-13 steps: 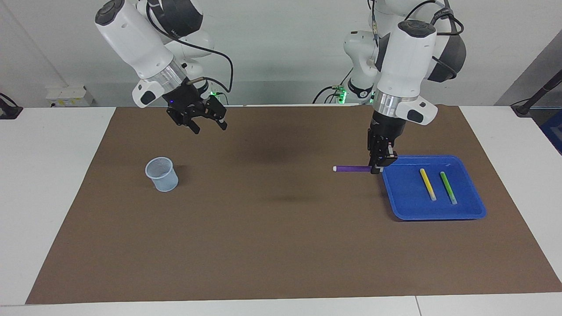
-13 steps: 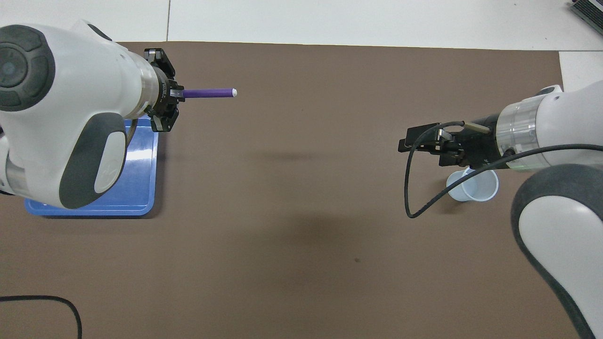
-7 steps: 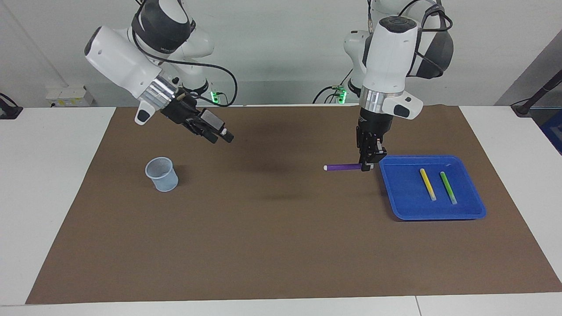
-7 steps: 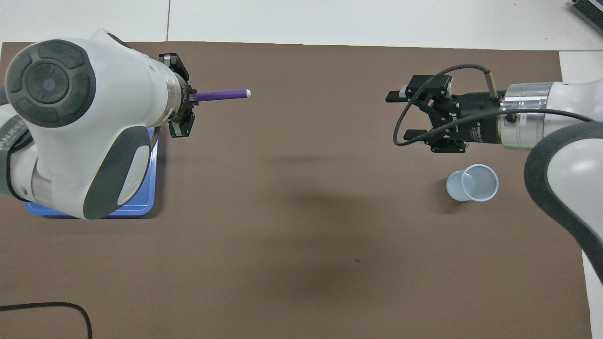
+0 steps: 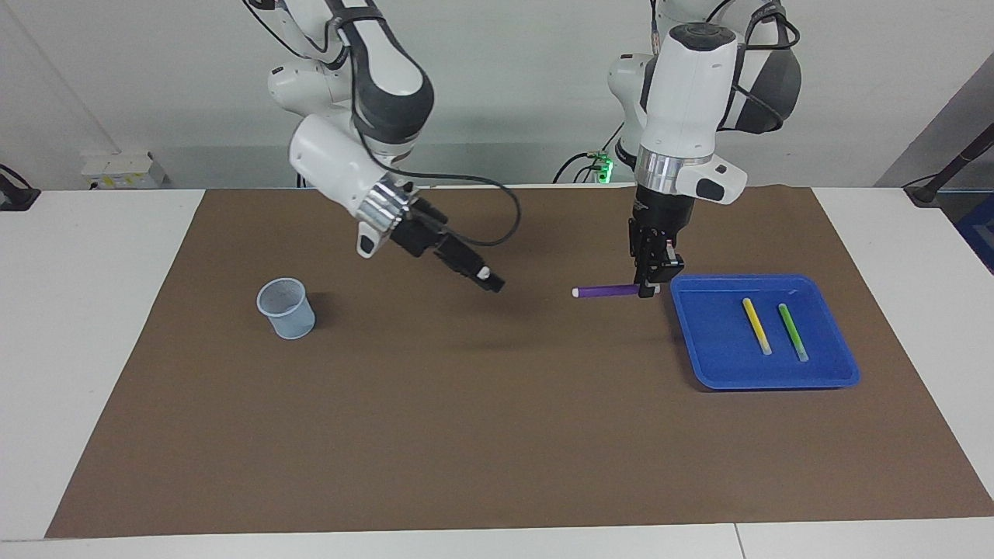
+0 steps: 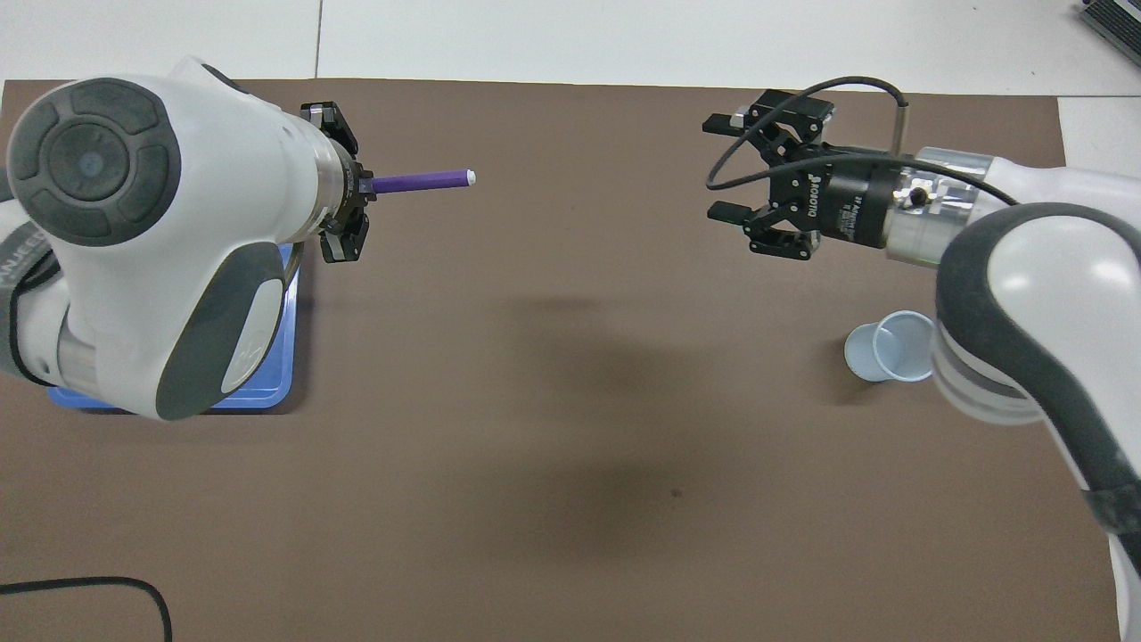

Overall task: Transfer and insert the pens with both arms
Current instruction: 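Move the right gripper toward the purple pen held by the left gripper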

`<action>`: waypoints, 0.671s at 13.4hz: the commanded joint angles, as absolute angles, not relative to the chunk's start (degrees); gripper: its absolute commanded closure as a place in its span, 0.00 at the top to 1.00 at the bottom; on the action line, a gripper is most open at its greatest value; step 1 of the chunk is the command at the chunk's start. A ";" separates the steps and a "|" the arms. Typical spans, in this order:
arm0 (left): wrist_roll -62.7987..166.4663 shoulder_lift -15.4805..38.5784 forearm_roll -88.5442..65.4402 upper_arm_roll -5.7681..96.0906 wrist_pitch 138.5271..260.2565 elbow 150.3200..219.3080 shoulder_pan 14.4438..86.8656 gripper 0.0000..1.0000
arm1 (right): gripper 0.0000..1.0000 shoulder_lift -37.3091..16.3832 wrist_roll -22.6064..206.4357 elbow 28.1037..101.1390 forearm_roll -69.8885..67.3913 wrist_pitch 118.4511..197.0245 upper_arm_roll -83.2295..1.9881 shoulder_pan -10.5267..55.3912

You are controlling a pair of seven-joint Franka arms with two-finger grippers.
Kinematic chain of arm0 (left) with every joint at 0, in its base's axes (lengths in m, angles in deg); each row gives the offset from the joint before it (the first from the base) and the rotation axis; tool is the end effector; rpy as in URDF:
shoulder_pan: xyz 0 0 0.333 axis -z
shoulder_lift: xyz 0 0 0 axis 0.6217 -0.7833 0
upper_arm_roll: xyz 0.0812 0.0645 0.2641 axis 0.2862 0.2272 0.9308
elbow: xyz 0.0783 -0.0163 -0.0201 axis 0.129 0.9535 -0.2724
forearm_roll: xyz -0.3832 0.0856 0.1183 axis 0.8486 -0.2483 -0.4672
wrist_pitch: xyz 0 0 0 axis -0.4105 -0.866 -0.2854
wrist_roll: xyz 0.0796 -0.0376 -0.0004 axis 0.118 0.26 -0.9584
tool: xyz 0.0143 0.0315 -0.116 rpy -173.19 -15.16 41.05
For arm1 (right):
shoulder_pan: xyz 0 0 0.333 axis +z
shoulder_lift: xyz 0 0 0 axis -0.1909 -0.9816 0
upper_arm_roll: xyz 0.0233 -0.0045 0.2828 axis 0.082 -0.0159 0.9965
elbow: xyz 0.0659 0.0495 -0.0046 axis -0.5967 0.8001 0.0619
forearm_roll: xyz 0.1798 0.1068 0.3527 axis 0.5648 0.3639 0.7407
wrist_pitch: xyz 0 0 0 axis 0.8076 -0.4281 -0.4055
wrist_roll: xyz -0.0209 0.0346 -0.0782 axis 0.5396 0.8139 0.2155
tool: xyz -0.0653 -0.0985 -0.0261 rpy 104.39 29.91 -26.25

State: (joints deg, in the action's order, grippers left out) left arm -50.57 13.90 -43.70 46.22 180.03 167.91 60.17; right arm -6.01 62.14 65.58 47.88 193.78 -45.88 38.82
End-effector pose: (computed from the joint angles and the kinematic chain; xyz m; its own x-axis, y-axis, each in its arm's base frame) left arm 0.6003 -0.2539 0.5311 -0.0239 0.9984 -0.0504 0.9396 0.0396 0.3400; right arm 0.5924 0.3099 0.4405 0.6847 -0.6228 -0.3786 -0.5723 -0.1378 -0.8084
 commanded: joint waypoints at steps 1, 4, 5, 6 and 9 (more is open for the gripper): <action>-52.25 16.07 -45.13 46.96 179.84 170.01 61.46 0.00 | 1.00 -7.69 62.91 64.14 50.68 193.77 -46.24 39.39; -53.39 16.25 -45.65 46.96 179.66 169.92 61.82 0.00 | 1.00 -7.78 63.09 63.44 53.07 193.95 -46.24 41.85; -54.18 16.25 -45.91 46.87 179.66 169.92 61.82 0.00 | 1.00 -7.86 63.17 62.92 52.98 193.95 -46.24 42.12; -54.36 16.25 -45.92 46.87 179.57 170.01 62.51 0.00 | 1.00 -8.21 62.91 61.26 52.98 193.95 -46.24 42.03; -56.03 16.51 -46.53 46.87 179.57 170.01 62.87 0.00 | 0.96 -9.53 62.73 59.40 52.89 199.11 -46.15 44.65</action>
